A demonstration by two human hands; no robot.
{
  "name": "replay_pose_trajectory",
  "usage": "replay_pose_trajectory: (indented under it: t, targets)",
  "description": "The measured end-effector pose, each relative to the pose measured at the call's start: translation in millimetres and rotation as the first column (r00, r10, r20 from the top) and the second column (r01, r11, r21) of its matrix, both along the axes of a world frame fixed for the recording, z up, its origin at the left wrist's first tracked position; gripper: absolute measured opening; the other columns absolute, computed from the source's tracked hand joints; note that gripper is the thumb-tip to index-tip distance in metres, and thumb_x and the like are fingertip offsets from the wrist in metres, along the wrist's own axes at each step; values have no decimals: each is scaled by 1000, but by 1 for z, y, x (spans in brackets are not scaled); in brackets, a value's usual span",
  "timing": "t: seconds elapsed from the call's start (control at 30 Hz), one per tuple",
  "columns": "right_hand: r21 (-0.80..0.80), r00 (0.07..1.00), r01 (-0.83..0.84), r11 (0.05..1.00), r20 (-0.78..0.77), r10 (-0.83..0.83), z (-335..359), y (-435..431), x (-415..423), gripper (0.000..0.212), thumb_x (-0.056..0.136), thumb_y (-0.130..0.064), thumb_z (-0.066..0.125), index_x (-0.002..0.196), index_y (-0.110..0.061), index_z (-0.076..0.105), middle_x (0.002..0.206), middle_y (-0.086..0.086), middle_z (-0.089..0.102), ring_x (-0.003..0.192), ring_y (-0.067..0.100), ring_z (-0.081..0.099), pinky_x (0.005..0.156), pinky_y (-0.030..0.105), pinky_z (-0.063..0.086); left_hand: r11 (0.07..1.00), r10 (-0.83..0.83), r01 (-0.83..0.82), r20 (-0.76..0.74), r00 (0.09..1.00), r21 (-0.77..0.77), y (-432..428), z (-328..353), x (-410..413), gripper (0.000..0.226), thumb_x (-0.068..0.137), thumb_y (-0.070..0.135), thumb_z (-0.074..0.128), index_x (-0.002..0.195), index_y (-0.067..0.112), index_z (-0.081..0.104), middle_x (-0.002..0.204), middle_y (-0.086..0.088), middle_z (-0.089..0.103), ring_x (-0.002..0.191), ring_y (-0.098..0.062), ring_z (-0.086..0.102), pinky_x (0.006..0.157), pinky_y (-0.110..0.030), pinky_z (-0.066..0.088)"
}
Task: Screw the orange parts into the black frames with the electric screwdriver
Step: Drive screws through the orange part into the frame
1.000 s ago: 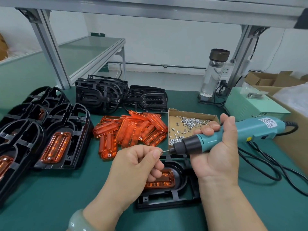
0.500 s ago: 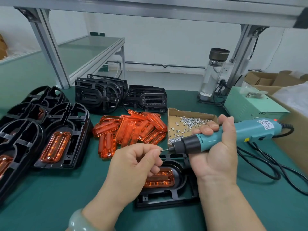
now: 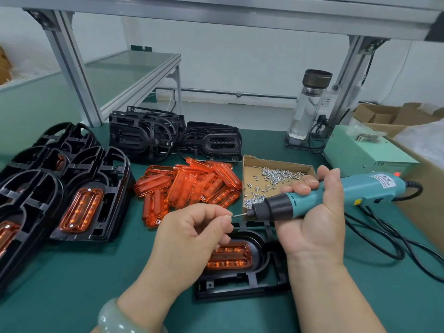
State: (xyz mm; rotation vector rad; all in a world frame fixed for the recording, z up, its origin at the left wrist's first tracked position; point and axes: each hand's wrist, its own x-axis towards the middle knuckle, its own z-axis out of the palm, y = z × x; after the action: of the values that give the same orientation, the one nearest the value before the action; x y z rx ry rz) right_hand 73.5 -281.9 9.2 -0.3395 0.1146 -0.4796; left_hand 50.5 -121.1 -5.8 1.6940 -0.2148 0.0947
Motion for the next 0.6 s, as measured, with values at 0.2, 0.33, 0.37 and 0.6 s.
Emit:
replay_pose_trajectory:
  t: [0.2,0.33,0.37,0.6]
  targets:
    - [31,1000,-11,999,-1,11,-1,2,1,21,87,-31,65,69,-22,58,62,-11,47,47,3,45,55,19,47,991,-53,41,-89,995,-131,-1,-1,0,21,84,3,64,76,19,74,70,-7,72,59,-13,67,53,-18,51]
    - [13,1000,4,1000,15,-4,0,1,1,26,80,-31,67,55,-24,64,60,-11,47,46,3,45,55,18,46,988,-34,19,-98,995,-155,-6,-2,-1,21,83,2,65,74,19,74,69,-7,72,58,-13,67,52,-17,51]
    - [10,1000,2,1000,15,-2,1,2,1,29,80,-31,66,52,-24,64,60,-11,47,46,3,45,55,18,46,989,-29,15,-92,995,-147,-6,-1,-1,21,83,2,65,74,19,74,69,-6,72,58,-13,67,52,-17,51]
    - [41,1000,-3,999,6,3,1,0,1,27,80,-30,67,55,-23,63,60,-11,48,46,4,45,55,17,46,987,-71,55,-102,992,-148,-1,2,0,18,79,1,69,85,18,73,70,-9,73,60,-12,68,54,-17,52]
